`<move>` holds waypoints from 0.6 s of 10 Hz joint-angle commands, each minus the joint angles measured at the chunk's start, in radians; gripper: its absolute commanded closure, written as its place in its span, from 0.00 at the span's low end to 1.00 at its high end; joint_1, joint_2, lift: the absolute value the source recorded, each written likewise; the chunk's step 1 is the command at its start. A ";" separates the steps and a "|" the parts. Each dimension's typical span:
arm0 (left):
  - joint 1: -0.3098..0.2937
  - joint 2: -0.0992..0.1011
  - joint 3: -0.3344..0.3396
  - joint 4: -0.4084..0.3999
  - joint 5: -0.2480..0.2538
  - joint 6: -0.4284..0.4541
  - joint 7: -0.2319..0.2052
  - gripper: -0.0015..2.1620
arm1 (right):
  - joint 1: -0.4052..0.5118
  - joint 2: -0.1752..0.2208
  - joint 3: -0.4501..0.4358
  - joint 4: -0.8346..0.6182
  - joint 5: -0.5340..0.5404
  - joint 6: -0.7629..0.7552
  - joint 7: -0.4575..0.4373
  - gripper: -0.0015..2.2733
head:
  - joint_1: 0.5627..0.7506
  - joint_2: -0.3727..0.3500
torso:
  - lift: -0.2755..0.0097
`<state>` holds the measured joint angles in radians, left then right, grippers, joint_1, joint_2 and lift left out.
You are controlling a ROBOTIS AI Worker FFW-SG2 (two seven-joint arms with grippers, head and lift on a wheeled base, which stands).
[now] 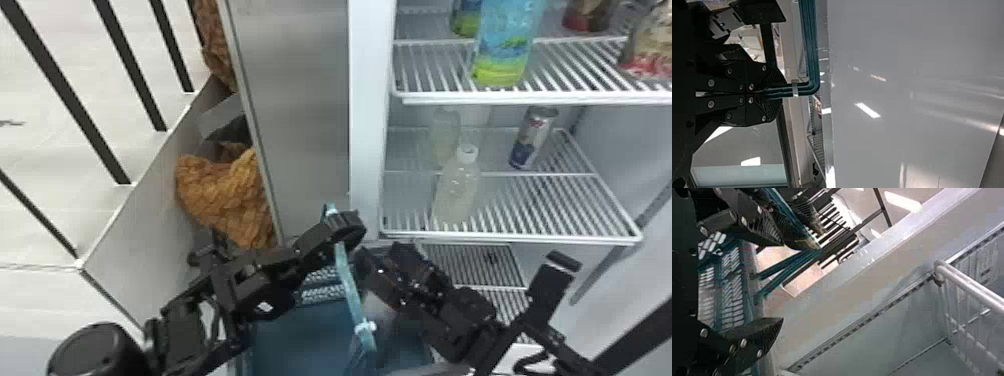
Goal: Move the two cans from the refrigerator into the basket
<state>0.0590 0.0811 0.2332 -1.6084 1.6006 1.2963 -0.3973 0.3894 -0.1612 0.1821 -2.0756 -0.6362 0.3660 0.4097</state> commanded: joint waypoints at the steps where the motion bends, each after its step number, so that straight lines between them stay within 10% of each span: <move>1: 0.000 0.000 0.000 0.000 0.001 0.000 -0.002 0.55 | 0.013 0.006 -0.031 -0.009 0.000 -0.042 0.000 0.05 | 0.70 0.60 | 0.20; 6: 0.010 0.000 0.002 0.000 0.007 0.000 -0.002 0.55 | 0.133 0.054 -0.248 -0.122 0.072 -0.091 0.003 0.06 | 0.70 0.44 | 0.20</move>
<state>0.0660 0.0807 0.2345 -1.6085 1.6054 1.2958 -0.3990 0.5101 -0.1145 -0.0391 -2.1893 -0.5732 0.2755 0.4125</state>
